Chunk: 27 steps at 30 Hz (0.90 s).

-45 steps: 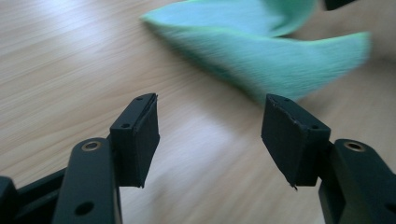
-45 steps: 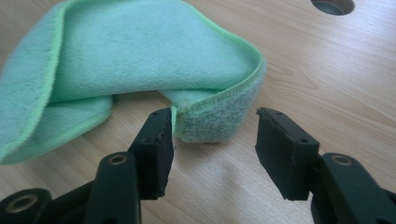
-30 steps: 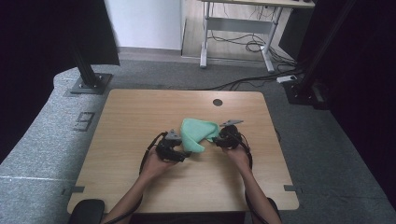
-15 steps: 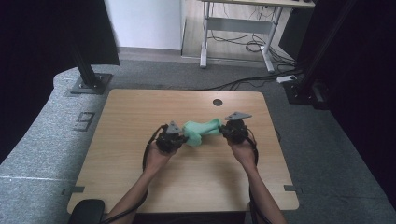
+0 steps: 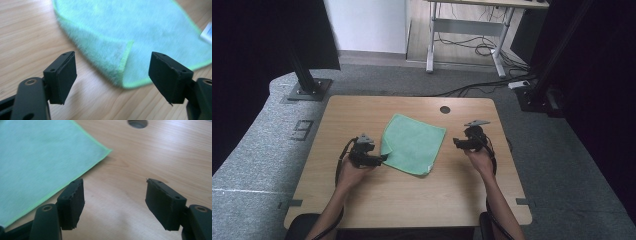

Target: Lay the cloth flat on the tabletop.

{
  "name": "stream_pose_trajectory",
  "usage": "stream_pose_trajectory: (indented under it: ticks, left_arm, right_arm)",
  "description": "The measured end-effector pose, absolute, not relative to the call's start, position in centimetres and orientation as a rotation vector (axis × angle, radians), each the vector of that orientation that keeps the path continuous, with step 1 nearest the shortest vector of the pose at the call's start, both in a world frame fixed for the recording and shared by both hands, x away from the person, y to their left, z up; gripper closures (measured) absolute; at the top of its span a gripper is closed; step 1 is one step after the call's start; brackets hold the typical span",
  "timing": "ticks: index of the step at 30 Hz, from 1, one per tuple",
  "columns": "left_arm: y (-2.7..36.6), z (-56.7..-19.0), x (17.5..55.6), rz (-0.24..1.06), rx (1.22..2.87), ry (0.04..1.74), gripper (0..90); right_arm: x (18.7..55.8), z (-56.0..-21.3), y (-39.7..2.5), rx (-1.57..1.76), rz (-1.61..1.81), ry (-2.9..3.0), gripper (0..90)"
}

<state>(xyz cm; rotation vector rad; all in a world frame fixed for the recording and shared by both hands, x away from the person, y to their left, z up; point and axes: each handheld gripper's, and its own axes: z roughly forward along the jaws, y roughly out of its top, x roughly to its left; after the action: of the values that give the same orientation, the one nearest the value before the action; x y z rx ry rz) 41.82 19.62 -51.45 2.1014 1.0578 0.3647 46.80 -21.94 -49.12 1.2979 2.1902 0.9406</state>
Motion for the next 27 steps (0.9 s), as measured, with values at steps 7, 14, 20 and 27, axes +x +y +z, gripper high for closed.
stream_pose_trajectory:
  ticks: [7,14,20,27]
  left_arm:
    - [19.2,-49.8,42.1,0.397,2.097,1.029,18.2]
    - [18.3,-50.7,42.3,0.391,2.122,1.024,18.3]
    - [17.0,-51.2,42.3,0.422,2.166,1.003,19.0]
    - [16.2,-52.0,42.5,0.479,2.211,1.008,19.8]
  right_arm:
    - [45.3,-49.1,-19.9,1.209,0.997,2.267,27.2]
    - [44.4,-50.9,-18.2,1.226,1.035,2.341,19.7]
    - [43.6,-51.9,-16.1,1.199,1.053,2.390,17.0]
    - [42.7,-52.6,-13.8,1.152,1.039,2.447,15.3]
